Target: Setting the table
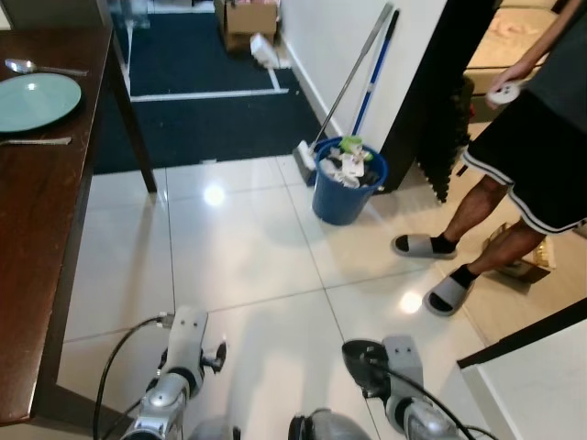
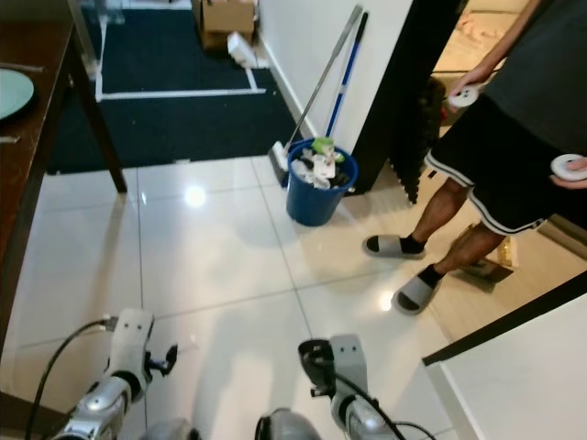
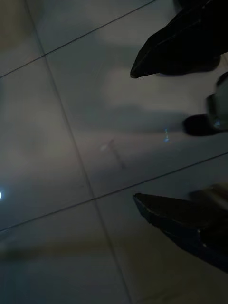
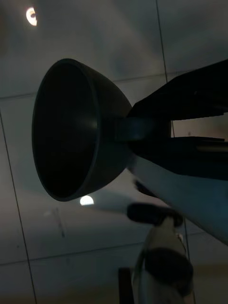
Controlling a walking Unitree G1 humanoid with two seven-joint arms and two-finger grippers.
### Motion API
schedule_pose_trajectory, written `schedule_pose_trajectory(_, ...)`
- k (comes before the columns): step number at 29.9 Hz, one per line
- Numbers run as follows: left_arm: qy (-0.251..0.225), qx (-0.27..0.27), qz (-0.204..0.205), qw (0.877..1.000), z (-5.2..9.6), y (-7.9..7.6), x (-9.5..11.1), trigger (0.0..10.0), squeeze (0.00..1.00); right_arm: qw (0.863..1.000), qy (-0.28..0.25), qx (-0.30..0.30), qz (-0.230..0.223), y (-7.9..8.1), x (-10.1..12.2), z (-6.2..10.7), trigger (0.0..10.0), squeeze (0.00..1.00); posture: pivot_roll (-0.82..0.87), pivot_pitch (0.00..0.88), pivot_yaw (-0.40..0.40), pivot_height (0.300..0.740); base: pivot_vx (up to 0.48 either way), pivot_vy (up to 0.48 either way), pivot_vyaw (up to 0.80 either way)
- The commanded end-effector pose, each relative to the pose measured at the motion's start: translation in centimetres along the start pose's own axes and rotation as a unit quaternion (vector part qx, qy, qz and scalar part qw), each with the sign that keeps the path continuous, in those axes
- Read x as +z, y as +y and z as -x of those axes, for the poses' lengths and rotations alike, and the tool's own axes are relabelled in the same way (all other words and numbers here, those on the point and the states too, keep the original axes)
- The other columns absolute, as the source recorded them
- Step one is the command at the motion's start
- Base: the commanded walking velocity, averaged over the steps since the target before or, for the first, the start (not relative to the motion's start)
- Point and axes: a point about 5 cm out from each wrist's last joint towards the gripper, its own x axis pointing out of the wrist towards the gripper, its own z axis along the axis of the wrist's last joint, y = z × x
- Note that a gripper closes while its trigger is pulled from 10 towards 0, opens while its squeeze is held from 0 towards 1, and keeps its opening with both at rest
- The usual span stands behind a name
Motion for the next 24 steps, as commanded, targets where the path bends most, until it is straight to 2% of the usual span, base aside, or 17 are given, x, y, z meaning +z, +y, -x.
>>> schedule_pose_trajectory(1, 0.005, -0.010, 0.003, 1.000, 0.01, -0.67, -0.29, 10.0, 0.00, 1.000, 0.002, -0.015, -0.004, -1.00, -0.31, 0.31, 10.0, 0.00, 0.07, 0.052, -0.032, 0.740, 0.334, 0.000, 0.00)
schedule_pose_trajectory(6, 0.006, -0.010, 0.002, 1.000, -0.02, -0.67, -0.26, 10.0, 0.00, 1.000, 0.003, -0.016, -0.006, -1.12, -0.52, 0.41, 10.0, 0.00, 0.07, 0.053, -0.029, 0.740, 0.330, 0.000, -0.69)
schedule_pose_trajectory(24, 0.010, -0.014, 0.004, 1.000, 0.01, -0.83, -0.42, 10.0, 0.00, 1.000, 0.009, -0.018, 0.000, -0.68, -0.72, 0.35, 10.0, 0.00, 0.06, 0.072, -0.027, 0.740, 0.325, 0.000, 0.00)
